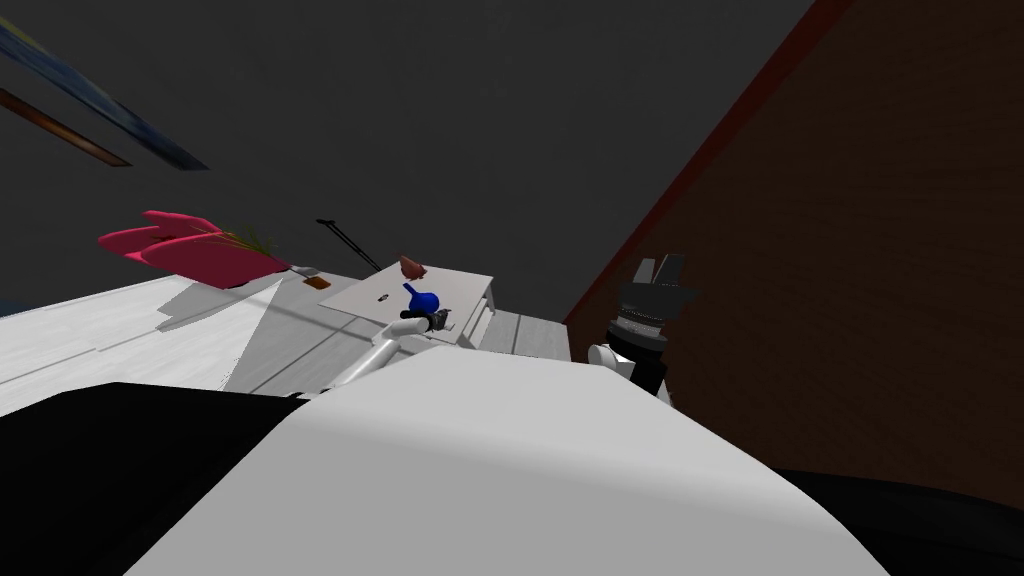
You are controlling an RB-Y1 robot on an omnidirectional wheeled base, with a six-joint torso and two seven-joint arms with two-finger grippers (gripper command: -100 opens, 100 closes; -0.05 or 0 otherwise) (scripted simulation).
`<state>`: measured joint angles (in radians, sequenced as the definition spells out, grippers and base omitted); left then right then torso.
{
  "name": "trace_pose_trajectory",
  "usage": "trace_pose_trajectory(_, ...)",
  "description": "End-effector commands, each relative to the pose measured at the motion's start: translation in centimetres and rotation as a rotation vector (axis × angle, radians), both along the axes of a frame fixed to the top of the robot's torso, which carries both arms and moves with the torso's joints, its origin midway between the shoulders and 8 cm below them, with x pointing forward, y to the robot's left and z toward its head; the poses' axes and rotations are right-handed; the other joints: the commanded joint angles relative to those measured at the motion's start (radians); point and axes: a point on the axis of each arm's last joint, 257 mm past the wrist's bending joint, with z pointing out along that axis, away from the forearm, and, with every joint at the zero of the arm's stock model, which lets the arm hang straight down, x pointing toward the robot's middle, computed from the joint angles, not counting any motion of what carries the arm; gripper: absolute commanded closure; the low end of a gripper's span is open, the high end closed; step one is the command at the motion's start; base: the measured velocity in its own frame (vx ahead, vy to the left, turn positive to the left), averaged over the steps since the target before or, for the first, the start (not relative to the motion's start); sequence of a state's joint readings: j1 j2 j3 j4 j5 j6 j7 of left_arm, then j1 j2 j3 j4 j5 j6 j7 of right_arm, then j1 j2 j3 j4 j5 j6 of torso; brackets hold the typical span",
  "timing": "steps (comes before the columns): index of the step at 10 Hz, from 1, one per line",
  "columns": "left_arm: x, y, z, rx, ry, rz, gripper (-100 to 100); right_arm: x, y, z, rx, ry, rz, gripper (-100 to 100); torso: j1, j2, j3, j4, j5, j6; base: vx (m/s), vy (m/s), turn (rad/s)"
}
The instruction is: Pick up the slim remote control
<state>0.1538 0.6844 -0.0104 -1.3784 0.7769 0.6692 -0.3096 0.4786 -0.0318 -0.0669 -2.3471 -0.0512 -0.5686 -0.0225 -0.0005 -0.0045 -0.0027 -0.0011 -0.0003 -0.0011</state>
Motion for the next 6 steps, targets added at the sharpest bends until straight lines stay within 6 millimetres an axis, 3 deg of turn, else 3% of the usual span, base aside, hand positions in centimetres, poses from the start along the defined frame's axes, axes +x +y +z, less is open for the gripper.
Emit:
trace_pose_trajectory(1, -1.8, 0.9, -1.2, 0.000, 0.076, -0.002, -100, 0.0, 0.0, 0.0, 0.000, 0.000, 0.000, 0, 0.000, 0.000, 0.000, 0.000, 0.000, 0.000, 0.074, 0.000, 0.004)
trace_pose_trajectory(4, -3.3, 1.5, -2.3, -0.004, 0.146, -0.009, -100, 0.0, 0.0, 0.0, 0.000, 0.000, 0.000, 0, 0.001, 0.001, 0.001, 0.000, 0.000, 0.000, 0.067, 0.001, 0.005)
trace_pose_trajectory(6, -5.4, 2.4, -3.6, -0.008, 0.241, -0.029, -100, 0.0, 0.0, 0.0, 0.000, 0.000, 0.000, 0, 0.001, 0.001, 0.000, 0.000, 0.000, 0.000, 0.103, 0.010, 0.031)
